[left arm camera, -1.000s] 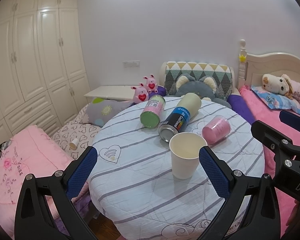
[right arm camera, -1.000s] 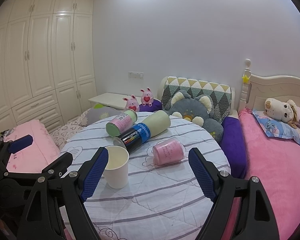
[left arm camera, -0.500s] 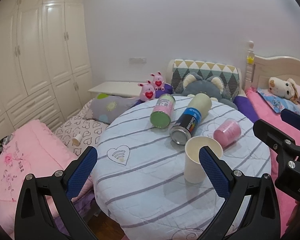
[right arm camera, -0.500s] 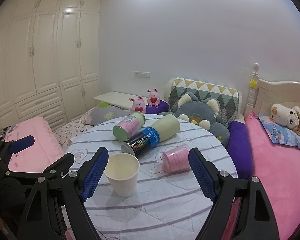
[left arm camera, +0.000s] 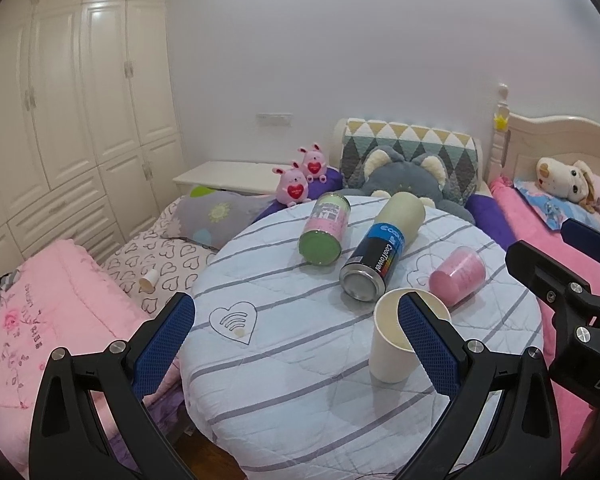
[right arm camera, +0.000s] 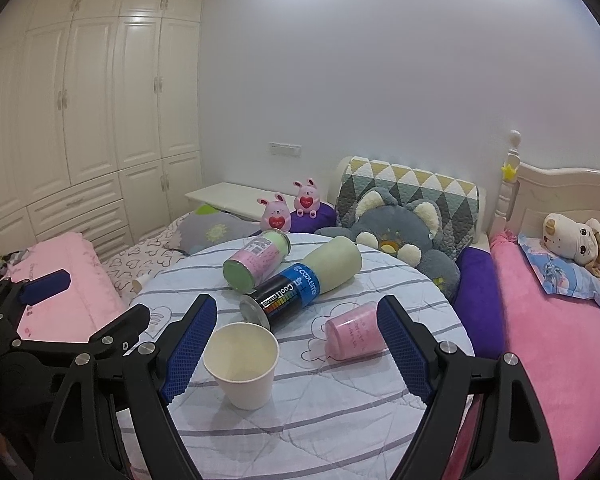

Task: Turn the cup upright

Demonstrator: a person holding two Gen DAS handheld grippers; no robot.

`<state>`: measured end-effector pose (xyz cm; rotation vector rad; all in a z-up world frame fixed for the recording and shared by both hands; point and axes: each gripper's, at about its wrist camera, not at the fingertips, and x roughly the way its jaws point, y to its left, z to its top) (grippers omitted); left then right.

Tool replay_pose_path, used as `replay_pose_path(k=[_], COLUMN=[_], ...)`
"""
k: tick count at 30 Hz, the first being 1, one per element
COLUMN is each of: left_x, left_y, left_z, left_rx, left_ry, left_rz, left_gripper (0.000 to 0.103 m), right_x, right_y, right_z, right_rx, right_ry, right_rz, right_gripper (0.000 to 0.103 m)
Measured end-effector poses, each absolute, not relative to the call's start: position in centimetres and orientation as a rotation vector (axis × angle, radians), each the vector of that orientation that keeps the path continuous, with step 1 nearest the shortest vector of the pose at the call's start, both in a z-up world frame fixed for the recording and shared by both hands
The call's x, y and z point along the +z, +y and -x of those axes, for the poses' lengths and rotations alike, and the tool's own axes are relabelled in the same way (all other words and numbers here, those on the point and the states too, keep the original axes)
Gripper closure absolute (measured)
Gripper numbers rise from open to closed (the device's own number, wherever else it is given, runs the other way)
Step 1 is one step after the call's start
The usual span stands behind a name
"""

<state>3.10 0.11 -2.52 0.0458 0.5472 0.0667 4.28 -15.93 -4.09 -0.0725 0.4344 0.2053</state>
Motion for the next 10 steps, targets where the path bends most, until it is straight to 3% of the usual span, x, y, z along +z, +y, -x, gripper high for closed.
replay_pose_path(k=[10], left_x=[-3.08], left_y=[-0.51], left_z=[-3.96], left_rx=[0.062], left_ry=[0.567], left_rz=[-0.064], left_gripper=[0.000], right_x=[-4.11], right_y=[-16.38], right_z=[-4.81], right_rx=[0.197], right_ry=[0.445], right_rz=[0.063], right_gripper=[0.019])
